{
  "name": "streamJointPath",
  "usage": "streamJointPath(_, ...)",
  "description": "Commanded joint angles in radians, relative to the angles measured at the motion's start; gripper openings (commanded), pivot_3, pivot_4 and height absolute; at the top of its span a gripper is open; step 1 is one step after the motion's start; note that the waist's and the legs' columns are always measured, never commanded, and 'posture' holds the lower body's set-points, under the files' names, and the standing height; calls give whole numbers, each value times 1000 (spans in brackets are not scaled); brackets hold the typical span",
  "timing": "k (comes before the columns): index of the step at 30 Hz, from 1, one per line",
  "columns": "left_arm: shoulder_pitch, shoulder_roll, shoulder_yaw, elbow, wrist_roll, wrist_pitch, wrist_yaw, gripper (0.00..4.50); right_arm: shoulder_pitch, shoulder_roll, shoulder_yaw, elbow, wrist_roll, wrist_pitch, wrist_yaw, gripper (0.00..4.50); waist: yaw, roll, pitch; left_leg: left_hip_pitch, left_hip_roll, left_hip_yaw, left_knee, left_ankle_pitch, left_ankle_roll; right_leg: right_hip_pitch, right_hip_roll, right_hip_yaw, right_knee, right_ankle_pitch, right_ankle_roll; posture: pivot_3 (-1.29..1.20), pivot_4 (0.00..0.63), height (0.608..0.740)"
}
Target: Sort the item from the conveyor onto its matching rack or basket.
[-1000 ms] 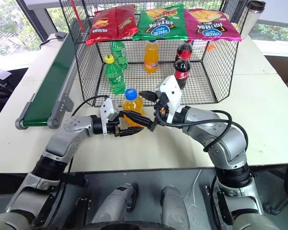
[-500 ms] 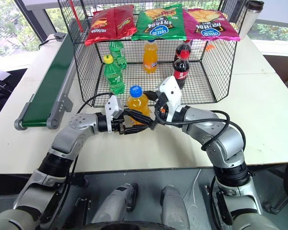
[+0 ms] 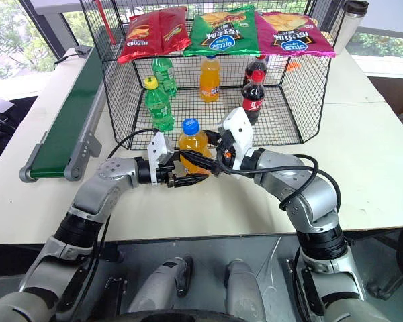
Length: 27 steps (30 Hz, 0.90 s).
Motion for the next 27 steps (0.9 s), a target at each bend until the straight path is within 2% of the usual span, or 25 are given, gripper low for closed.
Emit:
streamJointPath(1,-24,4,25,-55,-12,10,10,2947,-7,2,-21,-31,7,-8,-4,2589,0,0,0,0,0,0,0,0,0,0,0,0,0,0,0,0,150,739)
streamJointPath(4,-25,1,29,-50,-11,13,21,2947,-8,2,-21,-32,6,-6,-7,2589,0,0,0,0,0,0,0,0,0,0,0,0,0,0,0,0,150,739)
streamJointPath(7,-31,3,31,-50,-35,33,-5,4420,-9,4,-22,-32,7,-3,-9,2589,0,0,0,0,0,0,0,0,0,0,0,0,0,0,0,0,150,739)
streamJointPath(13,-24,26,31,-74,-56,73,-29,4477,-14,8,-26,-32,12,7,-11,2589,-2,0,0,0,0,0,0,0,0,0,0,0,1,0,0,0,150,739)
streamJointPath(22,63,149,102,-138,-55,91,-17,4477,-36,5,-32,-10,-12,-10,-16,2589,-18,0,0,0,0,0,0,0,0,0,0,1,1,0,0,0,150,739)
streamJointPath(25,115,192,152,-166,-26,66,40,4477,-70,11,-24,47,-77,-51,-47,2589,-21,0,0,0,0,0,0,0,0,0,0,1,1,0,0,0,150,739)
streamJointPath(27,150,183,200,-194,-20,67,118,4477,-113,36,-24,112,-127,-90,-87,2589,-19,0,0,1,0,0,0,0,0,0,0,1,2,0,0,0,150,739)
